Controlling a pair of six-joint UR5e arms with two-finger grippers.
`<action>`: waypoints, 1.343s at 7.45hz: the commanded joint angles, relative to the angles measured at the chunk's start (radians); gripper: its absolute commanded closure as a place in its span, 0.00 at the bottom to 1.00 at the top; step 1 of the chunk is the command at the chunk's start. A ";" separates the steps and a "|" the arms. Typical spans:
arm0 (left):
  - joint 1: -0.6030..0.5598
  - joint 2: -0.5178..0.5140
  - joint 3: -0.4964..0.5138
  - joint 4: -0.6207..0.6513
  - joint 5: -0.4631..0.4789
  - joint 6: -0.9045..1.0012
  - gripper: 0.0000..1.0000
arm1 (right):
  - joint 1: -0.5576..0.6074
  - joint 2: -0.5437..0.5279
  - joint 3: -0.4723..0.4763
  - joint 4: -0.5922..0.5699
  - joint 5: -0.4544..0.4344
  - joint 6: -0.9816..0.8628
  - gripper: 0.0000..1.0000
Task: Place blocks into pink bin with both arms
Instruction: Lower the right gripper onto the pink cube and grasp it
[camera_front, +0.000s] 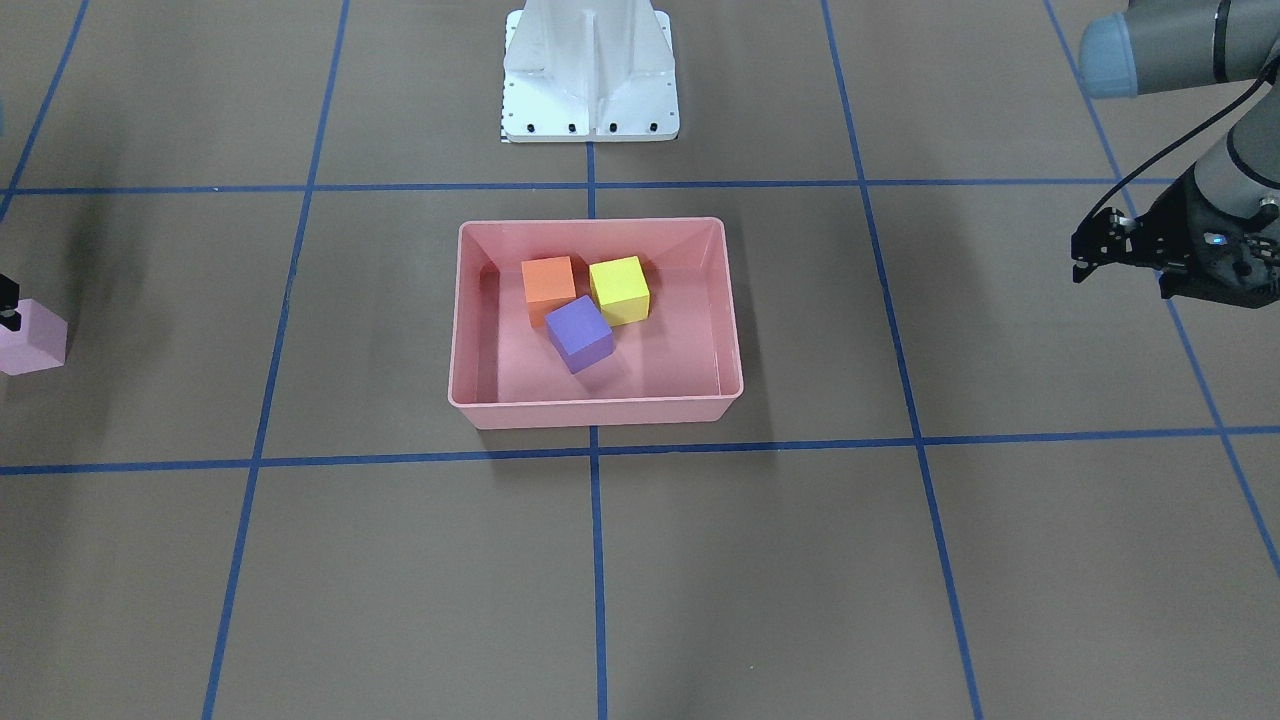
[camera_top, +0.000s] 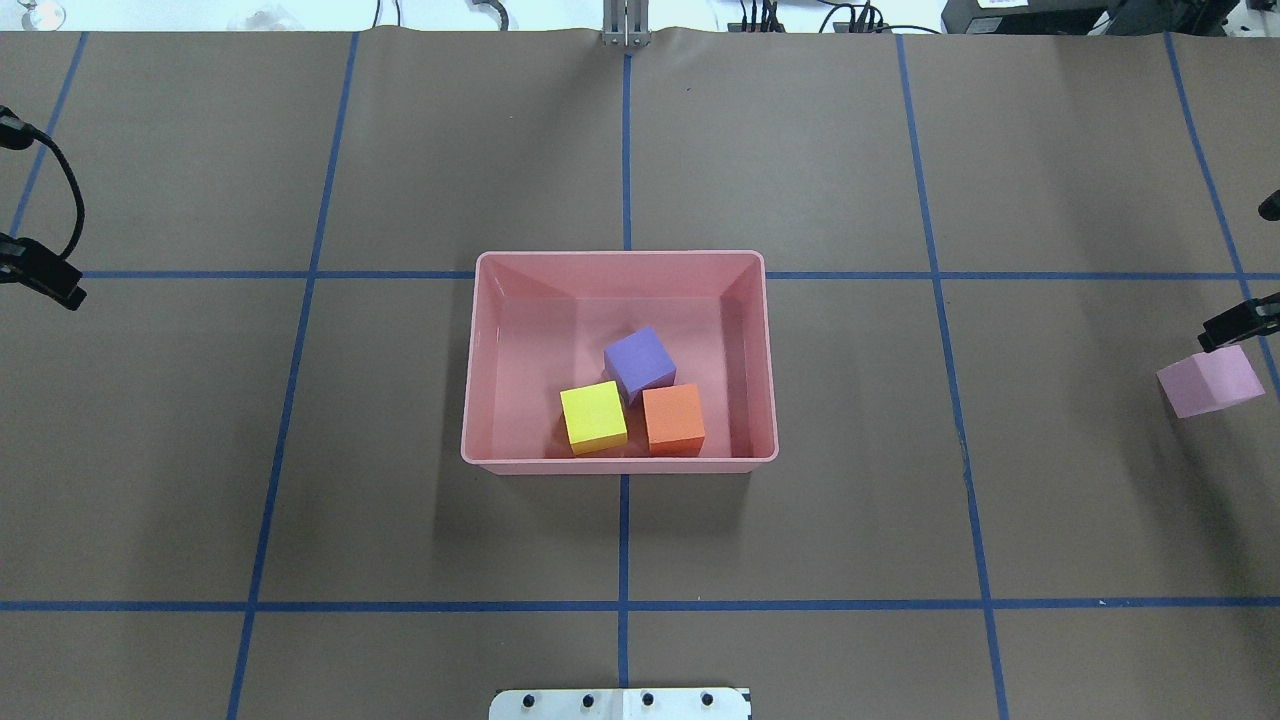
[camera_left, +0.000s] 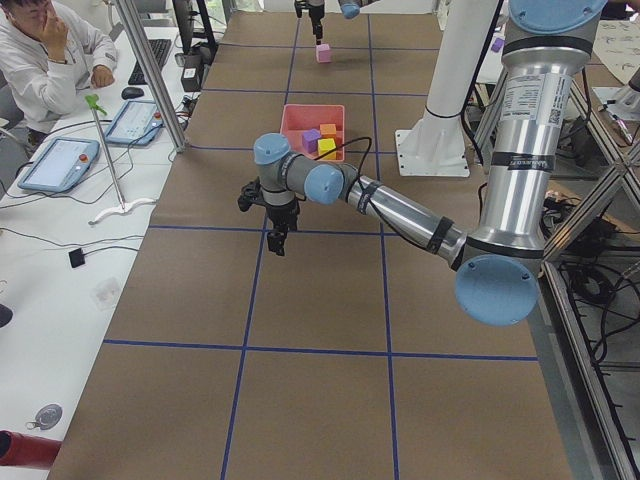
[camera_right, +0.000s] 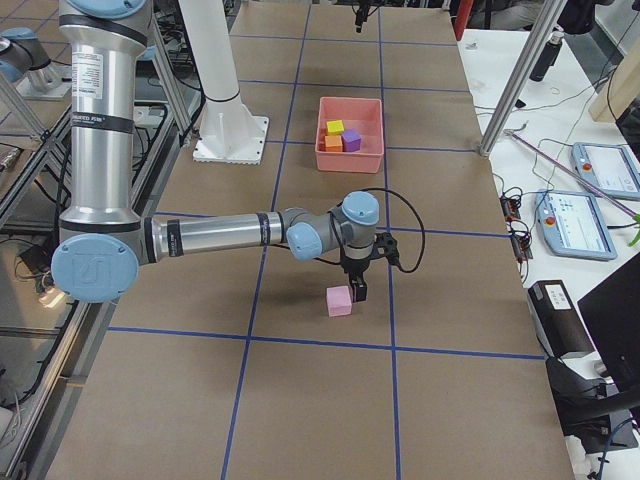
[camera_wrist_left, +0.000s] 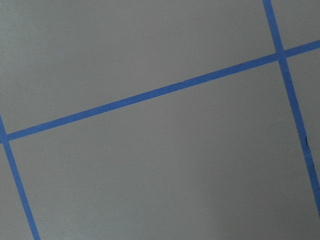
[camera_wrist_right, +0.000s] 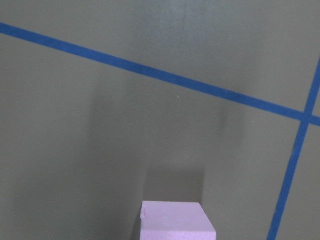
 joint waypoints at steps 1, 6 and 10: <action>-0.001 0.001 0.001 0.000 0.000 0.000 0.00 | -0.002 -0.034 -0.072 0.230 0.000 0.144 0.01; 0.000 0.003 0.007 -0.001 0.000 0.000 0.00 | -0.039 -0.046 -0.095 0.288 0.000 0.186 0.00; 0.002 0.003 0.009 0.000 0.000 0.000 0.00 | -0.085 -0.063 -0.097 0.288 -0.010 0.172 0.00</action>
